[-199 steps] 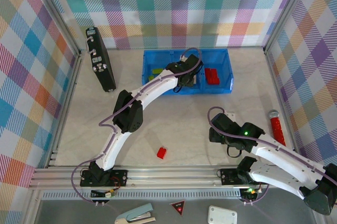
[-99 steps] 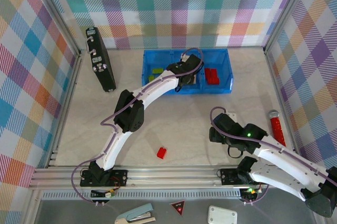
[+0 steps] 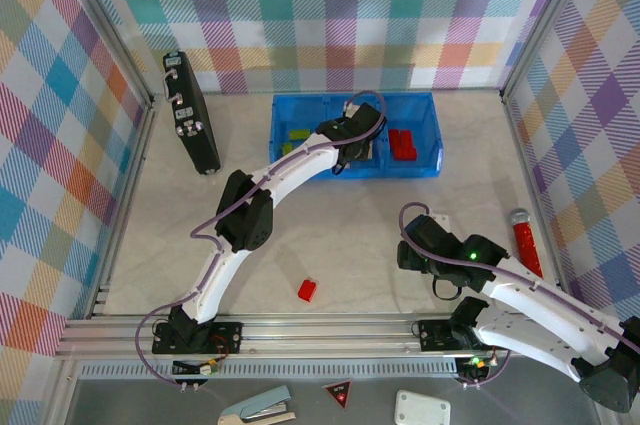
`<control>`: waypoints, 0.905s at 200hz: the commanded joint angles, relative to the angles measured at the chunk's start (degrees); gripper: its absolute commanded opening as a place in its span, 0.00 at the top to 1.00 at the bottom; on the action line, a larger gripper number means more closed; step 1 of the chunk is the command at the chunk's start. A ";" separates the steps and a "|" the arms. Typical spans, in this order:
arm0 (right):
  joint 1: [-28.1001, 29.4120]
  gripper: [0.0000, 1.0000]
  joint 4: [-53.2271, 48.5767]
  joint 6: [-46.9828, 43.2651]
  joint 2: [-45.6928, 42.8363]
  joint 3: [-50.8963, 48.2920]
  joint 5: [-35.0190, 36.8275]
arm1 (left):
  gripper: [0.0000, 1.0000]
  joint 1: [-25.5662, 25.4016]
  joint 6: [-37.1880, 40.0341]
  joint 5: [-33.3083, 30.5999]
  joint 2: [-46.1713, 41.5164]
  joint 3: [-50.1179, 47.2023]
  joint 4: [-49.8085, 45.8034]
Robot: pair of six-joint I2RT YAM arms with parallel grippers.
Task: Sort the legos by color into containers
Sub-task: Place the lego in the container.
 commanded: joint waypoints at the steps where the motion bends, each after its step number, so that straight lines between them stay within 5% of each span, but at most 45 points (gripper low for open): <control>1: 0.02 0.27 -0.01 0.17 -0.60 -0.72 -1.19 | 0.44 -0.04 -0.34 2.71 -5.40 -3.51 0.65; 89: 0.01 0.28 7.35 -5.37 -1.01 -3.17 -5.44 | 0.44 0.02 -3.25 7.96 -19.13 -20.35 3.78; 181: 0.01 0.24 28.92 -24.58 -5.05 -11.17 -11.82 | 0.44 0.13 -5.89 6.93 -36.66 -39.80 3.88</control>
